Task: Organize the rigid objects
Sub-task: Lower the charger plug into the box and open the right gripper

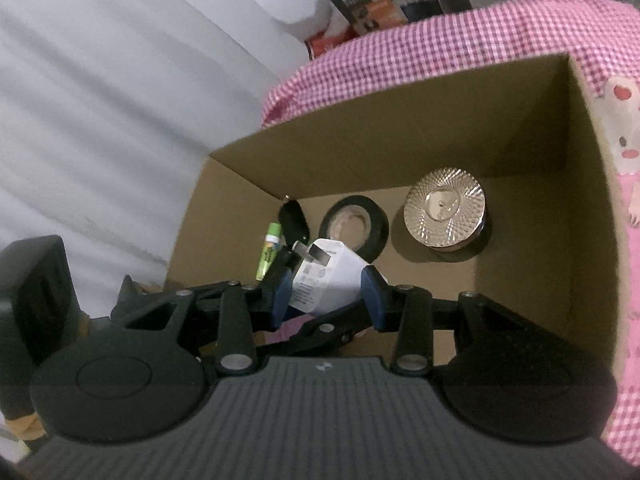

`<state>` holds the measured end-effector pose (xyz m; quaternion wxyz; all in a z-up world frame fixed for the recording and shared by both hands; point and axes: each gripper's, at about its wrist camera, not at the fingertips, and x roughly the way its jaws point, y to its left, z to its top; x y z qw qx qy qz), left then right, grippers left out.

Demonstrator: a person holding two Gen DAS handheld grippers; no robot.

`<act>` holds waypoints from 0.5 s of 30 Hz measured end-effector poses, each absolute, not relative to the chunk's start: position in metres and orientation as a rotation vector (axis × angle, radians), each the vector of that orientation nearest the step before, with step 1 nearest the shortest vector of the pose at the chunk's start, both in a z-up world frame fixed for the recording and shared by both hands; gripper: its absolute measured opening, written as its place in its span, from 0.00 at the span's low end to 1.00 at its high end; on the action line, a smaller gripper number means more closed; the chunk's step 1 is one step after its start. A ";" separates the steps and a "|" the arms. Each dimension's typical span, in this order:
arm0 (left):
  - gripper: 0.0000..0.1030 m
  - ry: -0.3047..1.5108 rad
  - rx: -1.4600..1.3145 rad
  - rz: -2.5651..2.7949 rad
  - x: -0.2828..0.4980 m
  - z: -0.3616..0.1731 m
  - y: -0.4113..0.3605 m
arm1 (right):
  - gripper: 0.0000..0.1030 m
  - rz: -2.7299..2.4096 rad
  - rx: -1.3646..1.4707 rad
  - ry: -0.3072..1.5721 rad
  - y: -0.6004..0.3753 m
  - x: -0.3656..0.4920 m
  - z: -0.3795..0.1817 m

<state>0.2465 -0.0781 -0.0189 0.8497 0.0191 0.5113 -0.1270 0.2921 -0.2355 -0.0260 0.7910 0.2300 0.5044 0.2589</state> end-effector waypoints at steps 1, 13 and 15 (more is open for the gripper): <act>0.29 1.089 0.039 -0.261 0.248 -0.021 -0.078 | 0.38 0.559 0.498 1.099 -0.234 0.295 -0.030; 0.34 1.150 0.001 -0.242 0.258 -0.033 -0.076 | 0.38 0.563 0.499 1.154 -0.229 0.299 -0.043; 0.45 1.141 -0.006 -0.248 0.257 -0.031 -0.077 | 0.38 0.561 0.506 1.153 -0.230 0.298 -0.040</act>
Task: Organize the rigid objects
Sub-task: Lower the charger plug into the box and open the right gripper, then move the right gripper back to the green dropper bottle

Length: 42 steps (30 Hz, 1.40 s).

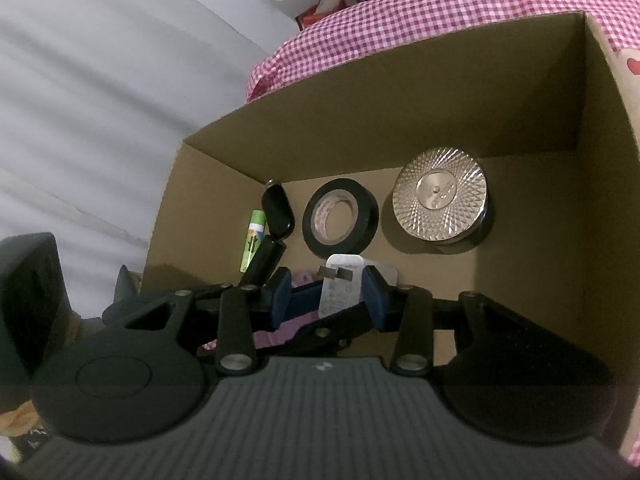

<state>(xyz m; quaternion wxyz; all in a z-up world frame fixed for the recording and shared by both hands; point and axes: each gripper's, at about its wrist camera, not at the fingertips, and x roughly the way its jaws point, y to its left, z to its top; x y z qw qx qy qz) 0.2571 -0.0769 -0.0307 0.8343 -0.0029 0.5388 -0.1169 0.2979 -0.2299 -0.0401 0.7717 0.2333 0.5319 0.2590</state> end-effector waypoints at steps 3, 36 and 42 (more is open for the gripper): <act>0.64 1.106 -0.001 -0.255 0.250 -0.022 -0.079 | 0.40 0.567 0.507 1.133 -0.232 0.298 -0.039; 0.90 0.628 0.060 -0.431 0.020 0.014 0.006 | 0.53 0.691 0.296 0.568 -0.229 0.065 0.041; 0.89 0.671 0.072 -0.393 0.022 -0.034 0.007 | 0.43 0.723 0.197 0.661 -0.176 0.078 0.009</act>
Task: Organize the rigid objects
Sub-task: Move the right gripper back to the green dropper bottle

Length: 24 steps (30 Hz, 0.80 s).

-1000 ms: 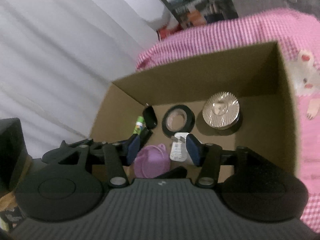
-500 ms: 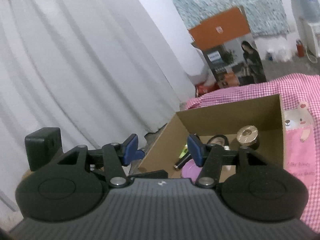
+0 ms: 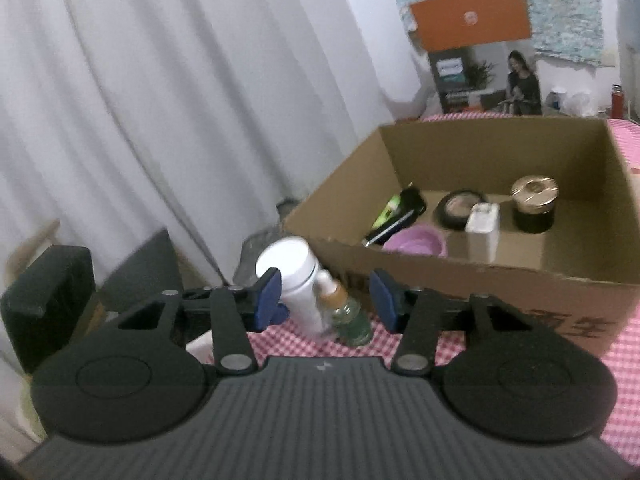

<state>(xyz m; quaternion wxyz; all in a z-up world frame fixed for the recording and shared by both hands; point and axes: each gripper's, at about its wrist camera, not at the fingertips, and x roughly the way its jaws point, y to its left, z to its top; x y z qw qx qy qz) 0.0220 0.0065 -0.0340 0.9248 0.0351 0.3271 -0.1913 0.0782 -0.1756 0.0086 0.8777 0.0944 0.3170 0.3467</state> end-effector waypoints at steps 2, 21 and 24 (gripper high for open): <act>0.88 0.673 0.085 -0.375 0.026 -0.046 0.005 | 0.38 0.734 0.146 0.678 -0.160 0.079 0.003; 0.87 0.658 0.158 -0.373 0.044 -0.099 -0.009 | 0.23 0.699 -0.100 0.712 -0.102 0.103 -0.020; 0.87 0.661 0.153 -0.368 0.048 -0.103 -0.009 | 0.23 0.704 -0.100 0.714 -0.100 0.106 -0.022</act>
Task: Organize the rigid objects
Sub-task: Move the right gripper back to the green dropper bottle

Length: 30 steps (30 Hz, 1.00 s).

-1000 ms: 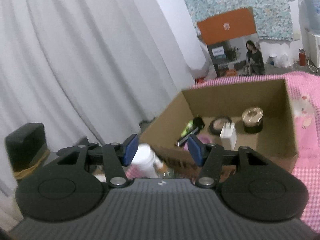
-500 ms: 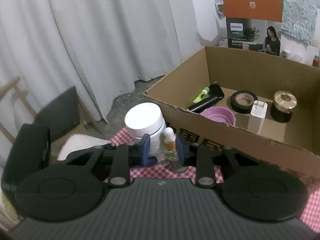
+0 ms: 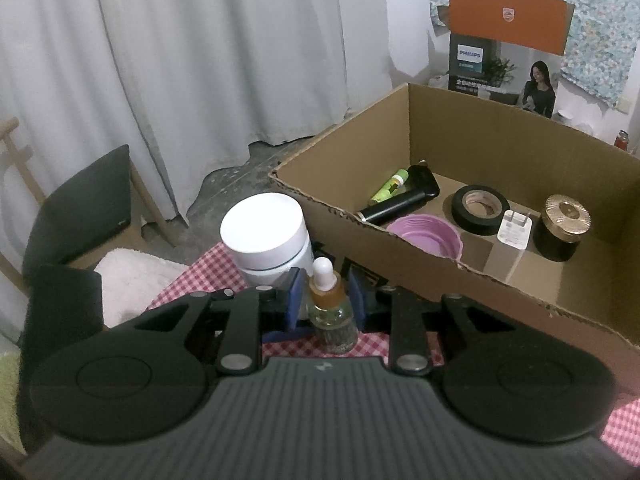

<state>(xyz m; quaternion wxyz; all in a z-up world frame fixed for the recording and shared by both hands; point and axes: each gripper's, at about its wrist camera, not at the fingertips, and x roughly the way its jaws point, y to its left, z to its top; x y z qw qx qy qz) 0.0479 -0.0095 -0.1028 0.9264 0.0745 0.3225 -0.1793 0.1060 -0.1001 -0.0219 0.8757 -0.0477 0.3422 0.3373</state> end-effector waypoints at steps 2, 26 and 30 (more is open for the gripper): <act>0.87 0.659 0.151 -0.367 0.049 -0.104 -0.009 | 0.23 0.707 -0.100 0.718 -0.099 0.109 -0.024; 0.87 0.623 0.225 -0.562 0.039 -0.102 -0.047 | 0.25 0.598 0.057 0.792 -0.160 0.107 -0.035; 0.87 0.617 0.227 -0.570 0.036 -0.100 -0.050 | 0.25 0.584 0.103 0.804 -0.172 0.107 -0.039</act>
